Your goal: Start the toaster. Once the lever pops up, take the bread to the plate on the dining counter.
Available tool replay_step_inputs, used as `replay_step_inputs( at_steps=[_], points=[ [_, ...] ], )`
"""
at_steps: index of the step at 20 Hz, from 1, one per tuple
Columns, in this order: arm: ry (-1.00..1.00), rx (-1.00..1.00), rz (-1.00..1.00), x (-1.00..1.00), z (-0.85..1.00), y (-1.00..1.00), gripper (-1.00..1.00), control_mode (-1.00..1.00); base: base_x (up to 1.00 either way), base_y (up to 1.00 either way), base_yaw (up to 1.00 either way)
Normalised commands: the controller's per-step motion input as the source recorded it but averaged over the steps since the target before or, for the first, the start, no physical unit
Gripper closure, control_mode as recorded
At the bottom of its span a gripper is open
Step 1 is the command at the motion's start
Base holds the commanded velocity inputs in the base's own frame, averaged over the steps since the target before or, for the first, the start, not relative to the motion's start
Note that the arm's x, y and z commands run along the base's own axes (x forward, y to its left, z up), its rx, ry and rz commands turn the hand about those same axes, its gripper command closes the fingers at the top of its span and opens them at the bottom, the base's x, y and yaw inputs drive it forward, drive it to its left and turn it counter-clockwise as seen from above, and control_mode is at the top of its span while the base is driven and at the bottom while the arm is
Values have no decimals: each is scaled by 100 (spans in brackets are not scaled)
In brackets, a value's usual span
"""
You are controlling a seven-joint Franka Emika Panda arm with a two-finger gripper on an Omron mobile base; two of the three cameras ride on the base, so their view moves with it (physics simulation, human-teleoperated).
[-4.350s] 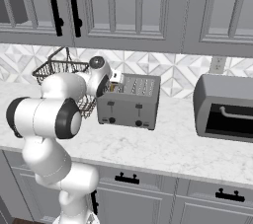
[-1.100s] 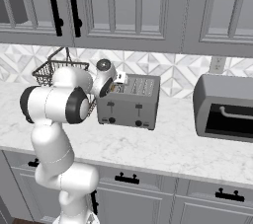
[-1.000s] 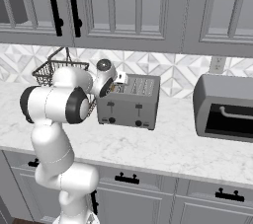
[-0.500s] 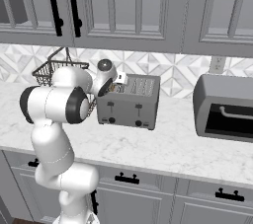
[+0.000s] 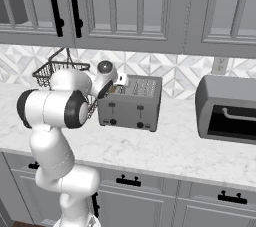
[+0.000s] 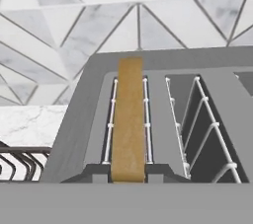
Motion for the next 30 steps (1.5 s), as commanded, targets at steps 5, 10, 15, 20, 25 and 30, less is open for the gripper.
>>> replay_step_inputs(
  at_steps=[5, 10, 15, 20, 25, 30],
  points=[
    [-17, 0, 0, -26, 0, 1, 100, -100, 0, 0, 0],
    [-11, 0, 0, -1, 42, 0, 100, -100, 0, 0, 0],
    [-11, 0, 0, -23, 39, 0, 100, -100, 0, 0, 0],
    [-11, 0, 0, -33, 25, -1, 100, -100, 0, 0, 0],
    [-9, 1, 0, -30, 15, 0, 100, -100, 0, 0, 0],
    [3, 7, 0, -50, 42, 0, 100, -100, 0, 0, 0]
  ],
)
